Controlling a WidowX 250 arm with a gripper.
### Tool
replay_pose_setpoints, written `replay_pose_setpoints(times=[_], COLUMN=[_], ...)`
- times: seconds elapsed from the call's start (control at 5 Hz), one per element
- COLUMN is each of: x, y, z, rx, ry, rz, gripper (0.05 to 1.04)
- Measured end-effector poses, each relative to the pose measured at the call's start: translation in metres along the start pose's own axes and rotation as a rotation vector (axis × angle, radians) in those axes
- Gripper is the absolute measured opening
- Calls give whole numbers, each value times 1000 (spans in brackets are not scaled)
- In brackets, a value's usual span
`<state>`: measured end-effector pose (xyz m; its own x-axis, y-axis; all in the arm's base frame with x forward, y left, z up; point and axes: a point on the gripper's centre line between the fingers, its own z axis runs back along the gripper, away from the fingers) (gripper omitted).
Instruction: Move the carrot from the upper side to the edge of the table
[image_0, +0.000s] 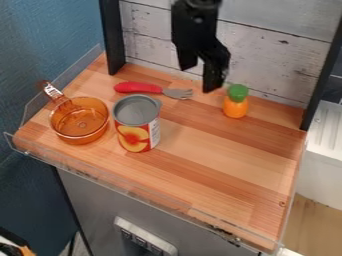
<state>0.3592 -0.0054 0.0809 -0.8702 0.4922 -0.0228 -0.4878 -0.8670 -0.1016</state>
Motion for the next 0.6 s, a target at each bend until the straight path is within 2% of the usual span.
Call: replay_pose_setpoints(times=[0.4, 0.6], x=[-28, -34], y=[11, 8], z=[-21, -32], rx=[-33, -41], ry=[-11, -45], rz=[34, 53], gripper=[999, 999])
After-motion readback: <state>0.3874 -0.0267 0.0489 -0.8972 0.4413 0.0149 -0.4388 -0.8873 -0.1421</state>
